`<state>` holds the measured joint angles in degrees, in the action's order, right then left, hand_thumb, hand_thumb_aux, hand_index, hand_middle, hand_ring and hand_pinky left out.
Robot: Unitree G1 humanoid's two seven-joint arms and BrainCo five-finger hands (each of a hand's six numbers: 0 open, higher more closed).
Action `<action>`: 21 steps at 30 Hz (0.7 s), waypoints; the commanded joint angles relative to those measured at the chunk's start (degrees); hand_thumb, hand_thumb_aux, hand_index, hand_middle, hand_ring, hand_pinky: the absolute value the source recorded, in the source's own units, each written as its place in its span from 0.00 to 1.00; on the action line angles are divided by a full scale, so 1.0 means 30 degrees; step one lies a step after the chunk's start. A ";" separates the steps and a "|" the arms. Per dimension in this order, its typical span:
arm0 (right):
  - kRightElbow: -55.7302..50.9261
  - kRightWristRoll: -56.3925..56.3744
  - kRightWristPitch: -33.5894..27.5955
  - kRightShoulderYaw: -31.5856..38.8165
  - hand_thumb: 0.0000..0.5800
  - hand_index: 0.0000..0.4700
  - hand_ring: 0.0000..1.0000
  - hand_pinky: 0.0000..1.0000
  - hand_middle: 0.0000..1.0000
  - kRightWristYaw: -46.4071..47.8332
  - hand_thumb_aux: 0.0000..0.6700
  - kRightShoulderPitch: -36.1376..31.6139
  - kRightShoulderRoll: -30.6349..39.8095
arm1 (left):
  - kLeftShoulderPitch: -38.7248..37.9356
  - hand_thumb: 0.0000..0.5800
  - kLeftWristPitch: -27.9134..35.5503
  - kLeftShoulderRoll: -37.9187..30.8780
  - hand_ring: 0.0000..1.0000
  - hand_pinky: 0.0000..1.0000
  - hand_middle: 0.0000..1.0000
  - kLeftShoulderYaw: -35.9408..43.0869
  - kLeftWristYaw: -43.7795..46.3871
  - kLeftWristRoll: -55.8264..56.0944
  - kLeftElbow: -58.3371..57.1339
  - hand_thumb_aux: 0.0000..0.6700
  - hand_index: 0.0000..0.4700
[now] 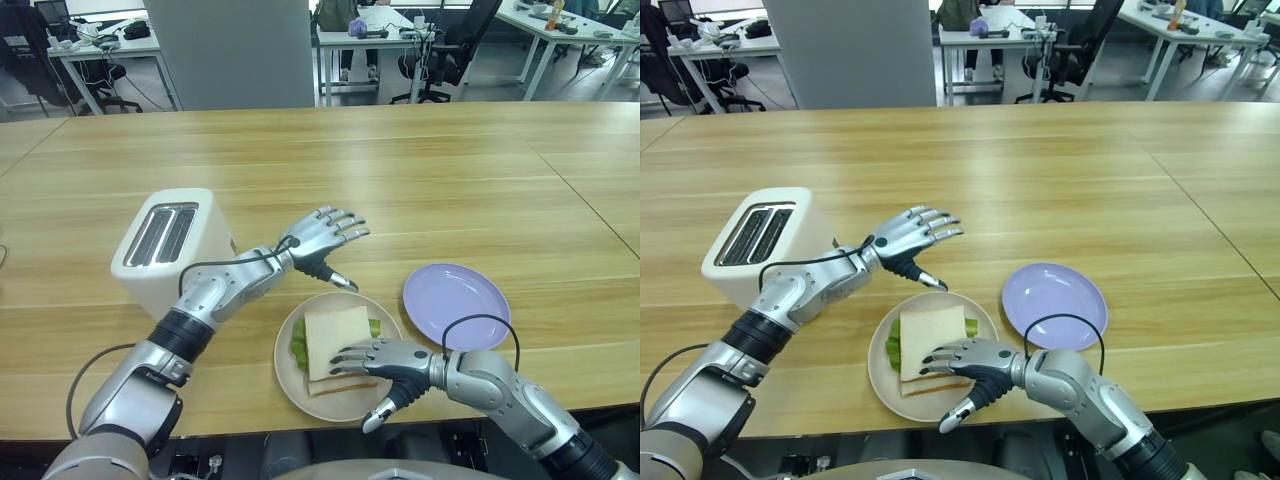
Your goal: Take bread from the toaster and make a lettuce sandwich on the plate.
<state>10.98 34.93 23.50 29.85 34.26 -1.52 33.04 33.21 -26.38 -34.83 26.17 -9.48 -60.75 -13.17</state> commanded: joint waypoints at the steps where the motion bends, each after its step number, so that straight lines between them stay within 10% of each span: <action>1: -0.3282 0.1646 -0.0917 0.0655 0.00 0.00 0.00 0.00 0.00 -0.0007 0.00 -0.0688 0.0009 | -0.0348 0.00 0.0262 -0.0413 0.00 0.00 0.00 -0.1462 -0.0596 0.0931 0.1598 0.00 0.00; 14: -0.9163 0.2178 -0.0166 -0.0007 0.00 0.00 0.00 0.00 0.00 -0.4867 0.00 -0.6690 -0.2389 | -0.3679 0.00 0.0328 -0.1326 0.00 0.00 0.00 -0.4585 0.3785 0.7628 0.5785 0.00 0.00; 15: -0.8899 0.1468 -0.0140 -0.0521 0.30 0.16 0.00 0.00 0.00 -0.5153 0.16 -0.6554 -0.2548 | -0.4174 0.99 0.0391 -0.1399 0.58 0.58 0.58 -0.4816 0.4418 0.8491 0.6163 0.89 0.87; 16: -0.8572 0.0998 -0.0110 -0.1028 0.84 0.59 0.00 0.00 0.00 -0.5672 0.60 -0.6424 -0.2660 | -0.4615 1.00 0.0404 -0.1526 0.86 0.86 0.86 -0.5013 0.4988 0.9197 0.6475 1.00 0.98; 17: -0.8251 0.0734 -0.0057 -0.1548 0.84 0.59 0.00 0.00 0.00 -0.6393 0.60 -0.6324 -0.2753 | -0.5066 1.00 0.0360 -0.1690 0.86 0.86 0.86 -0.5225 0.5418 0.9701 0.6817 1.00 0.98; 18: -0.7927 0.0492 0.0095 -0.2014 1.00 0.98 1.00 1.00 1.00 -0.7056 1.00 -0.6212 -0.2783 | -0.5486 1.00 0.0348 -0.1838 1.00 1.00 1.00 -0.5466 0.5747 1.0056 0.7142 1.00 0.98; 21: -0.5755 -0.1044 0.0561 -0.3612 1.00 0.98 1.00 1.00 1.00 -0.7934 1.00 -0.5102 -0.2727 | -0.6979 1.00 0.0453 -0.2207 1.00 1.00 1.00 -0.6288 0.6656 1.1262 0.8408 1.00 0.98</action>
<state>-10.70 34.81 24.12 21.75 11.99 -18.58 24.59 13.94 -25.52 -40.84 8.94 8.33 -29.41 9.41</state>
